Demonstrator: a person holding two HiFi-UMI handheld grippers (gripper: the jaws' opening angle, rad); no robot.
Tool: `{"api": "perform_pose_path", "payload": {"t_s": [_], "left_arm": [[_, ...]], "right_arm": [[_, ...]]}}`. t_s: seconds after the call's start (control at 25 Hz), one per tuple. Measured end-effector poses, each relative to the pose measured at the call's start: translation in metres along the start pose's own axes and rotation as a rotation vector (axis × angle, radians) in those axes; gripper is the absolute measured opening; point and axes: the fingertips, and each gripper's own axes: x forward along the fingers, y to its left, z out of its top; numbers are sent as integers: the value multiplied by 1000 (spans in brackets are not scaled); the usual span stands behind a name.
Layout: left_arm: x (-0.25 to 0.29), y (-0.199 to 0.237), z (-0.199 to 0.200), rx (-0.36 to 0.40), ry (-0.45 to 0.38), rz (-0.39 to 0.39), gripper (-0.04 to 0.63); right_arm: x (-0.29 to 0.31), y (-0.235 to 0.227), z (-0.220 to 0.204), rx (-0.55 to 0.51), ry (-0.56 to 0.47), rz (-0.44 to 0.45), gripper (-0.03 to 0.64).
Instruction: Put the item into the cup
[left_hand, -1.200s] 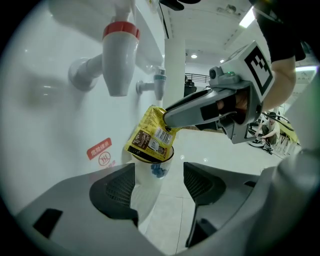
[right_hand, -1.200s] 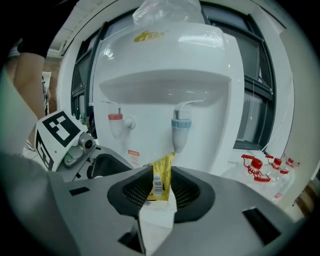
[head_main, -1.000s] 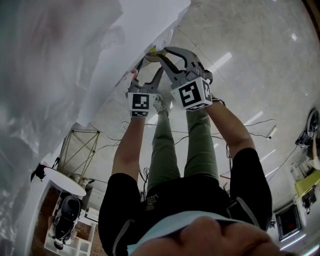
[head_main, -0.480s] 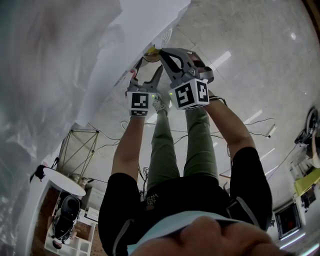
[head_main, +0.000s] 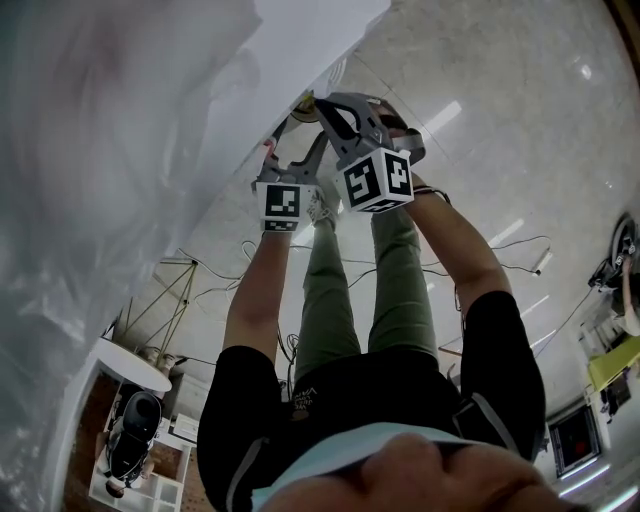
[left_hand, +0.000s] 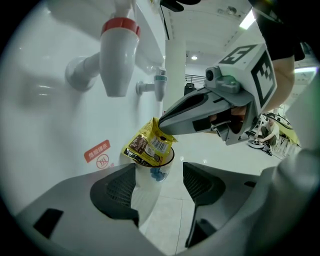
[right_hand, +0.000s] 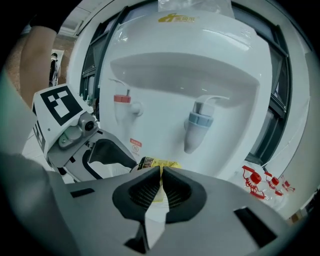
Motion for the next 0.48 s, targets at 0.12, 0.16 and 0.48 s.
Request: {"api": "perform_pose_path", "payload": {"t_s": [0.12, 0.16, 0.48], "left_arm": [[-1, -1, 4, 9, -5, -9, 304], [-1, -1, 5, 12, -4, -13, 304], [0, 0, 8, 5, -14, -19, 304]], "right_arm": [[5, -1, 0, 3, 12, 12, 51], [7, 0, -1, 0, 19, 18, 51], [24, -1, -2, 2, 62, 52, 51]]}}
